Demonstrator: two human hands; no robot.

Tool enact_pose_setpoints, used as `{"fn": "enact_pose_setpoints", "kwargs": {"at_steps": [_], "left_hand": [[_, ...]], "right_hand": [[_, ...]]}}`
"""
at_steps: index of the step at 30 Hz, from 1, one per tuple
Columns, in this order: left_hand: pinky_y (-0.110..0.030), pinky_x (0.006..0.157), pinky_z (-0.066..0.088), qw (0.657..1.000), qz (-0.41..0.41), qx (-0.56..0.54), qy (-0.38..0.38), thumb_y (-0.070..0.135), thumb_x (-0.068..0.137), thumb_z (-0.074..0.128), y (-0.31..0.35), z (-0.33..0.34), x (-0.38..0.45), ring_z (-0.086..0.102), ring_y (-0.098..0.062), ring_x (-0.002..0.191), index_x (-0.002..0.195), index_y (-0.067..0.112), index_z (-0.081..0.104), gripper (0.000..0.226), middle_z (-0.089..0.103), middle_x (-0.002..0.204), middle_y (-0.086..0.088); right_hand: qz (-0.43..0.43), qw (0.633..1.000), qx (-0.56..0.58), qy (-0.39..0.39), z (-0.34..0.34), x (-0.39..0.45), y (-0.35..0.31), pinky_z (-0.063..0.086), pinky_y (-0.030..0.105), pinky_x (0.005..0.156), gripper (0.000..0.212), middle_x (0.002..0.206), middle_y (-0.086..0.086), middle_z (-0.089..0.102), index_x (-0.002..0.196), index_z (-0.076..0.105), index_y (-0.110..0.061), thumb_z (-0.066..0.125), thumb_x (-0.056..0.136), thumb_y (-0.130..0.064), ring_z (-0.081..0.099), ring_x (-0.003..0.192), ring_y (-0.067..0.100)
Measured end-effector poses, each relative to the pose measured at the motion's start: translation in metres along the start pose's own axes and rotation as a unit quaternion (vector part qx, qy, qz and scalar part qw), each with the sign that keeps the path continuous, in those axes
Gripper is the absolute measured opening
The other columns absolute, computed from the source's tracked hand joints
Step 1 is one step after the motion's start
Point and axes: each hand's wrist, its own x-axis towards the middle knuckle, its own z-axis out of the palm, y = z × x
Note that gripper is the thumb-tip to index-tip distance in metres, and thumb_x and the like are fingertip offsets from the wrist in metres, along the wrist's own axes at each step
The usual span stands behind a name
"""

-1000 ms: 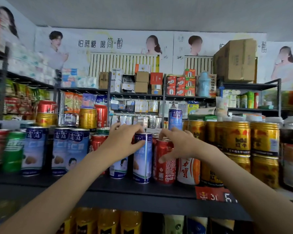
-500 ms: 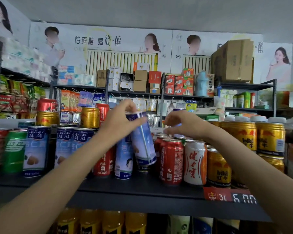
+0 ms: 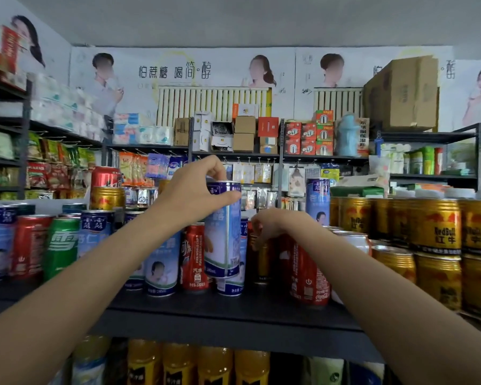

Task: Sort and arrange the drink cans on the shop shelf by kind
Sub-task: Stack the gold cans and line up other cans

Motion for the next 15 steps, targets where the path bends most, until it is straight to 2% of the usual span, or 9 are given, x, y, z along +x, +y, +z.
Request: {"fn": "enact_pose_setpoints", "kwargs": {"at_steps": [2,6,8,9,10,11,13,15], "left_hand": [[-0.035,0.078,0.050,1.000,0.006,-0.002,0.002,0.031,0.075,0.071,-0.002,0.000,-0.001,0.056,-0.005,0.080,0.080,0.017,0.050,0.026,0.059,0.083,0.006],[-0.010,0.052,0.038,1.000,0.022,0.008,-0.007,0.030,0.077,0.071,-0.004,0.005,-0.004,0.045,0.002,0.058,0.084,0.013,0.051,0.027,0.054,0.071,0.008],[-0.011,0.054,0.037,0.999,0.032,0.015,-0.012,0.031,0.077,0.071,-0.004,0.010,-0.003,0.047,0.002,0.062,0.083,0.016,0.050,0.027,0.055,0.075,0.008],[-0.013,0.057,0.038,0.999,0.035,0.015,-0.012,0.032,0.076,0.071,-0.003,0.014,-0.002,0.049,0.001,0.067,0.081,0.019,0.048,0.027,0.056,0.079,0.008],[-0.015,0.059,0.039,0.999,0.036,0.013,-0.012,0.033,0.076,0.071,-0.003,0.018,0.000,0.051,-0.001,0.070,0.079,0.021,0.047,0.027,0.057,0.082,0.008],[-0.015,0.058,0.038,0.999,0.037,0.012,-0.012,0.034,0.076,0.071,-0.001,0.022,0.003,0.053,-0.003,0.071,0.078,0.021,0.046,0.028,0.056,0.082,0.010],[-0.014,0.052,0.033,0.999,0.040,0.027,-0.015,0.035,0.077,0.070,0.003,0.031,0.009,0.048,-0.001,0.064,0.081,0.019,0.046,0.029,0.051,0.079,0.015],[-0.016,0.050,0.027,0.997,0.041,0.059,-0.028,0.036,0.079,0.069,0.006,0.043,0.016,0.042,0.001,0.060,0.084,0.017,0.046,0.030,0.047,0.075,0.014]], "right_hand": [[0.000,1.000,0.025,0.002,0.000,0.001,-0.002,0.042,0.033,0.087,0.035,0.123,0.008,0.054,0.100,0.055,-0.015,0.072,0.077,-0.033,0.050,0.110,0.025],[0.003,0.990,0.138,0.030,-0.010,-0.009,-0.001,0.043,0.030,0.086,0.030,0.125,0.011,0.054,0.089,0.055,-0.011,0.076,0.073,-0.025,0.052,0.112,0.026],[0.002,0.980,0.185,0.075,-0.028,-0.020,0.002,0.039,0.026,0.085,0.033,0.119,0.010,0.054,0.094,0.056,-0.008,0.075,0.074,-0.025,0.050,0.109,0.024],[0.004,0.972,0.213,0.103,-0.039,-0.027,0.003,0.039,0.025,0.086,0.035,0.110,0.007,0.055,0.096,0.055,-0.007,0.075,0.074,-0.025,0.049,0.107,0.024],[0.007,0.962,0.241,0.130,-0.052,-0.035,0.005,0.042,0.025,0.083,0.034,0.099,0.003,0.054,0.093,0.054,-0.008,0.075,0.073,-0.026,0.049,0.102,0.023],[0.008,0.953,0.259,0.158,-0.065,-0.044,0.007,0.043,0.024,0.074,0.032,0.090,0.000,0.052,0.086,0.052,-0.010,0.075,0.073,-0.026,0.049,0.098,0.022],[0.017,0.941,0.269,0.205,-0.091,-0.060,0.015,0.041,0.021,0.062,0.030,0.084,-0.001,0.051,0.082,0.049,-0.013,0.074,0.074,-0.028,0.052,0.092,0.021],[0.040,0.940,0.254,0.226,-0.110,-0.076,0.026,0.045,0.021,0.061,0.034,0.085,0.002,0.054,0.092,0.051,-0.011,0.073,0.076,-0.032,0.056,0.086,0.021]]}}
